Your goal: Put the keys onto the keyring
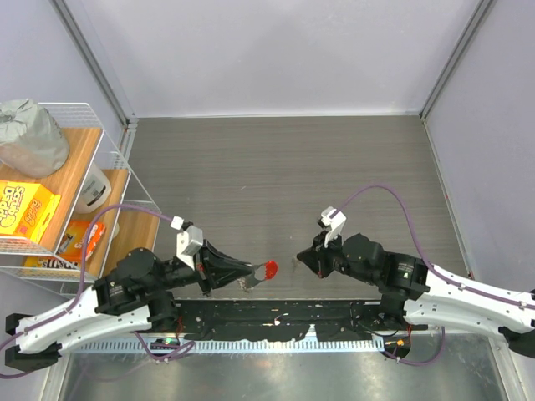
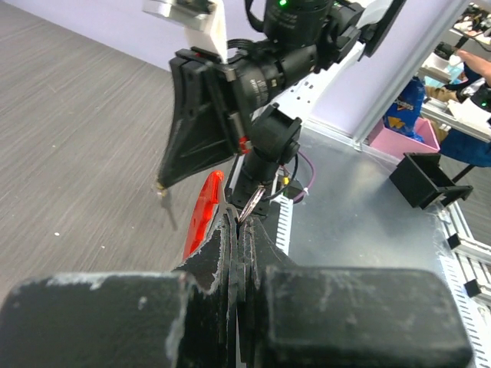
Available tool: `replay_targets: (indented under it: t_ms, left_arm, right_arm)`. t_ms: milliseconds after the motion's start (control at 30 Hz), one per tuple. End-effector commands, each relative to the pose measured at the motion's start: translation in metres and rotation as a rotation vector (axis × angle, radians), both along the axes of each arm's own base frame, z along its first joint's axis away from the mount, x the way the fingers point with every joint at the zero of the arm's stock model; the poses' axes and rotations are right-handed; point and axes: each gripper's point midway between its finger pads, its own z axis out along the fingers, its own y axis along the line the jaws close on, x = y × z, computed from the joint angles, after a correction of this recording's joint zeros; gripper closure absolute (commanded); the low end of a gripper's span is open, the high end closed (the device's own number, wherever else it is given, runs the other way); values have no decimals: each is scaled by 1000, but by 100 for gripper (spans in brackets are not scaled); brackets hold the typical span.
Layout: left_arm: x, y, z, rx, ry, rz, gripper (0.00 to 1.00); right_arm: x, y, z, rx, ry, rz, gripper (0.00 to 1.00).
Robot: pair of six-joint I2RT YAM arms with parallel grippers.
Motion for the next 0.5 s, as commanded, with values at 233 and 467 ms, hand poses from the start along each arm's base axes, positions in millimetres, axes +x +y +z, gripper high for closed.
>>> replay_targets:
  t_ms: [233,467]
  left_arm:
    - [13,-3,18,-3,-75,52,100]
    - [11,-6,19,-3,-92,32,100]
  right_arm:
    - [-90,23,78,147,-68,610,95]
    - [-115,41,120,221,-36,792,95]
